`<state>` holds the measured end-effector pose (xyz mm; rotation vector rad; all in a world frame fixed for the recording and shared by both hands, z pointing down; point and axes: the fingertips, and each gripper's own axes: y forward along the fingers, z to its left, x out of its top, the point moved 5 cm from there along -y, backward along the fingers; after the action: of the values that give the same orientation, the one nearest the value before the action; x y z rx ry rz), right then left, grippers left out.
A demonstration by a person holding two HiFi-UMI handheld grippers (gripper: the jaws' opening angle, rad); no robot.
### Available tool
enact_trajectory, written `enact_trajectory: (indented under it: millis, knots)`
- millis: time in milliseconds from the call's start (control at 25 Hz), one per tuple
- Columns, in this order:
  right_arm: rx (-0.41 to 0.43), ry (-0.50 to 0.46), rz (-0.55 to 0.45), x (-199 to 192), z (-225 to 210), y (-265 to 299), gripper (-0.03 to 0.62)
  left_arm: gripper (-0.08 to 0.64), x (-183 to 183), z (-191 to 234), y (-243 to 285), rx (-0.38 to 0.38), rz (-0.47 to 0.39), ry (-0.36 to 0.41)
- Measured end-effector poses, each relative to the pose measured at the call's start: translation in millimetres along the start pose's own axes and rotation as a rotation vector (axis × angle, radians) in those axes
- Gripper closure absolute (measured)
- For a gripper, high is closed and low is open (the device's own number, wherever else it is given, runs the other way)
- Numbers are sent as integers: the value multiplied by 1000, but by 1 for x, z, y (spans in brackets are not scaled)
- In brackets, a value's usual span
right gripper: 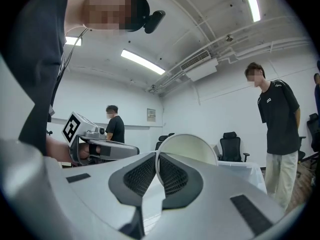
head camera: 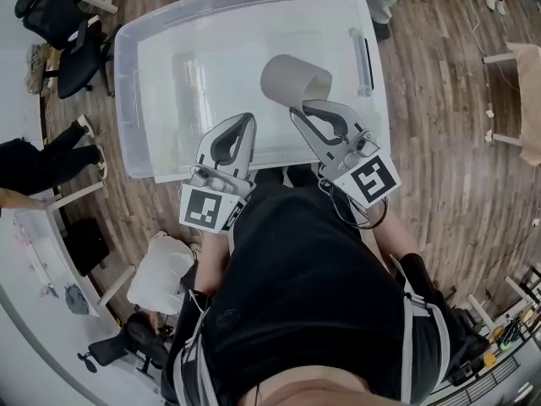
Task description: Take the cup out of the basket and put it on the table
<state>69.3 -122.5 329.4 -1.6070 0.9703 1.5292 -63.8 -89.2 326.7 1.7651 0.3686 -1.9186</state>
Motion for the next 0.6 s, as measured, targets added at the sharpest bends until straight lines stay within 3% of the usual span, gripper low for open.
enact_trajectory:
  millis: [240,600]
  knots:
    - [35,10,-14,-4,1,-3,557,541,-5,-13,-5,33,-3,-10]
    - [6,-4,-44,6,32,-27,557,541,-2,-42,-34,12,-23,23]
